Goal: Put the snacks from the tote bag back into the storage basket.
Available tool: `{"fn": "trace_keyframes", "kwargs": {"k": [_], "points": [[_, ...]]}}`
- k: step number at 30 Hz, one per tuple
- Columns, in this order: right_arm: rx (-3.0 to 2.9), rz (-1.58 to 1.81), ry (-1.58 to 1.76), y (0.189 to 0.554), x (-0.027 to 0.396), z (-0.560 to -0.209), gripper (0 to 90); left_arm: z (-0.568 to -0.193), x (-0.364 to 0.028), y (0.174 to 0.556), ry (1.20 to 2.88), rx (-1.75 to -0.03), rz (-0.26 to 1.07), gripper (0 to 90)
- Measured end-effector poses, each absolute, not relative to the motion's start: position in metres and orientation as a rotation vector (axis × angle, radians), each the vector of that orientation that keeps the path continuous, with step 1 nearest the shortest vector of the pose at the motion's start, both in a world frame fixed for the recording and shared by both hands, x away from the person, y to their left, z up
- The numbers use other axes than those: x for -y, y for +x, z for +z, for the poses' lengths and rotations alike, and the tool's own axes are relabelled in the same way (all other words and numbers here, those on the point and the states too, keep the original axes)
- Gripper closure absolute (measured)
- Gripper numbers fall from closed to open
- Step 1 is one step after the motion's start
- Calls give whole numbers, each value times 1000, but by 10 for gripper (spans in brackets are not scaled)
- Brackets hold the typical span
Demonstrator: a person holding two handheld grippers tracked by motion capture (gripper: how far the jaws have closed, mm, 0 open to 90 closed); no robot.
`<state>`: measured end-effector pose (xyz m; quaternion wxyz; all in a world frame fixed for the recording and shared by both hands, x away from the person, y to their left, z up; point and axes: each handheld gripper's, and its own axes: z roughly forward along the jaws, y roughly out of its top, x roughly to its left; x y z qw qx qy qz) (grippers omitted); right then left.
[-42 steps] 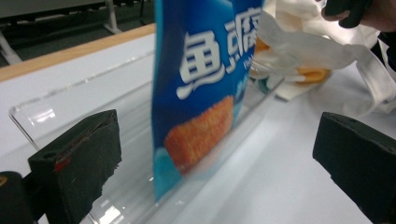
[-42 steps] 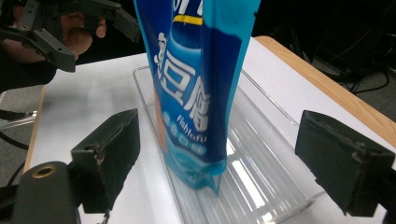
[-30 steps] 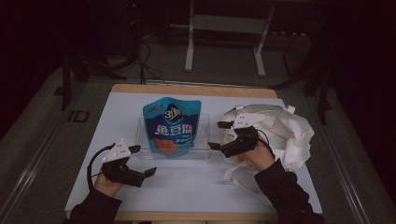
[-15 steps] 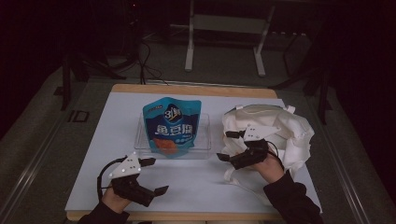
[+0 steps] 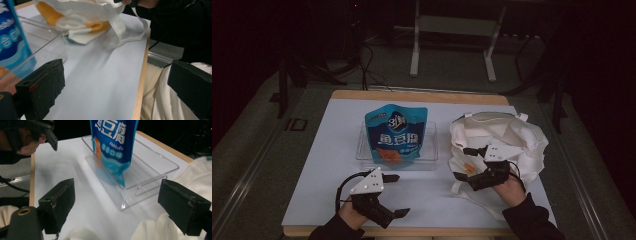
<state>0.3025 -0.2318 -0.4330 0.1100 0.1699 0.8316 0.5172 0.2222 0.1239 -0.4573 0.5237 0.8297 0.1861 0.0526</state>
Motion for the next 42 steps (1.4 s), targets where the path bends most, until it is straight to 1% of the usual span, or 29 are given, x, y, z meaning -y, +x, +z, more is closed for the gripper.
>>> {"fn": "trace_keyframes", "kwargs": {"k": [7, 19, 24, 25, 29, 35, 42], "points": [[-2408, 1520, 522, 293, 249, -440, 144, -462, -107, 227, 1999, -399, 84, 15], [-2342, 1470, 540, 275, 272, -441, 143, -470, -77, 235, 2028, -320, 12, 15], [-2307, 1486, 567, 270, 281, -440, 143, -474, -73, 236, 2026, -323, 13, 15], [-2300, 1502, 586, 269, 284, -441, 143, -477, -71, 236, 2016, -332, 37, 15], [-2286, 1490, 600, 267, 288, -443, 142, -482, -71, 236, 2037, -327, 50, 15], [-2279, 1469, 599, 266, 289, -447, 140, -487, -74, 236, 2024, -340, 21, 15], [-2270, 1460, 576, 265, 288, -449, 141, -497, -73, 237, 2048, -343, -6, 15]]}}
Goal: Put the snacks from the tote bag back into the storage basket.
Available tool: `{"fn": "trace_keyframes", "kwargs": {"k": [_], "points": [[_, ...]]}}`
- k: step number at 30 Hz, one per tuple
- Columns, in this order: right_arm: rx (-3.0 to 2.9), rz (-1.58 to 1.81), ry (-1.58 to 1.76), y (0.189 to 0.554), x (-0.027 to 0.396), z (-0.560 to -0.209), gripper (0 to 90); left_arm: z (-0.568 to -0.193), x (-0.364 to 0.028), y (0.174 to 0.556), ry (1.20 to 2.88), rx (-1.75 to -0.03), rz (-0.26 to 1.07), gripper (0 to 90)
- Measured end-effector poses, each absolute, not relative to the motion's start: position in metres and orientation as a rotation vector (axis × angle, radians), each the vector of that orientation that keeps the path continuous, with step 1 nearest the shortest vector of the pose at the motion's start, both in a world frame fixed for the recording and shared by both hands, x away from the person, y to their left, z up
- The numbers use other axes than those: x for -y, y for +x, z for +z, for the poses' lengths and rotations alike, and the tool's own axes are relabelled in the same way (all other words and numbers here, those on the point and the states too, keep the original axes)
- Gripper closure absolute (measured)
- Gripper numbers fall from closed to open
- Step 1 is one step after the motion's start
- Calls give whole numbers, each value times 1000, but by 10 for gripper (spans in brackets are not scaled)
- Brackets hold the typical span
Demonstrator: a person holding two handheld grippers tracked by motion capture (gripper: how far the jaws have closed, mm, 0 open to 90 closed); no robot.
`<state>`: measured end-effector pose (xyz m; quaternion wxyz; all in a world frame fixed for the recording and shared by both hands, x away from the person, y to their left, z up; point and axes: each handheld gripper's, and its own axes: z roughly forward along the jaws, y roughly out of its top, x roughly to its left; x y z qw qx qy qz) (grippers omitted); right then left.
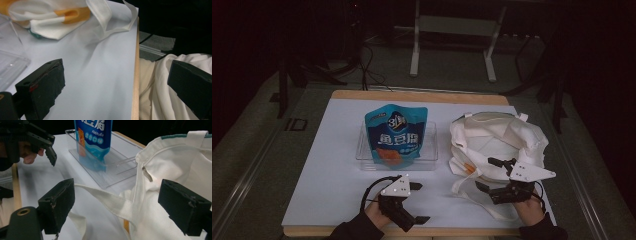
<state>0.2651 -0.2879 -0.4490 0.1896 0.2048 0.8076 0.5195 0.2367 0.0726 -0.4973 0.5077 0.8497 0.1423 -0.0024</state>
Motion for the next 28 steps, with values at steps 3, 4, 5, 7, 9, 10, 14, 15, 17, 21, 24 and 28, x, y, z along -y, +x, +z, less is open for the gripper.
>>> {"fn": "trace_keyframes", "kwargs": {"k": [3, 4, 5, 7, 9, 10, 14, 15, 17, 21, 24, 28], "points": [[-2263, 1456, 593, 266, 289, -452, 142, -498, -72, 236, 2063, -337, 6, 15], [-2259, 1456, 600, 266, 289, -452, 141, -499, -73, 236, 2061, -339, 2, 15], [-2259, 1465, 601, 266, 290, -452, 142, -499, -73, 236, 2062, -340, 1, 15], [-2248, 1478, 609, 266, 291, -453, 141, -500, -74, 236, 2065, -339, 4, 15], [-2245, 1481, 623, 267, 291, -454, 141, -500, -74, 236, 2066, -343, 8, 15], [-2237, 1480, 631, 267, 291, -454, 141, -500, -75, 236, 2065, -342, 9, 15], [-2231, 1473, 641, 268, 293, -456, 141, -500, -78, 236, 2060, -341, 26, 15], [-2232, 1475, 642, 268, 293, -456, 140, -499, -79, 236, 2058, -343, 25, 15], [-2231, 1459, 641, 269, 293, -457, 141, -499, -81, 237, 2054, -349, 37, 15], [-2244, 1438, 640, 270, 292, -460, 141, -500, -83, 238, 2054, -374, 55, 15], [-2251, 1437, 641, 270, 291, -461, 142, -501, -84, 239, 2053, -389, 56, 15], [-2257, 1439, 638, 271, 291, -462, 141, -502, -84, 239, 2056, -399, 60, 15]]}}
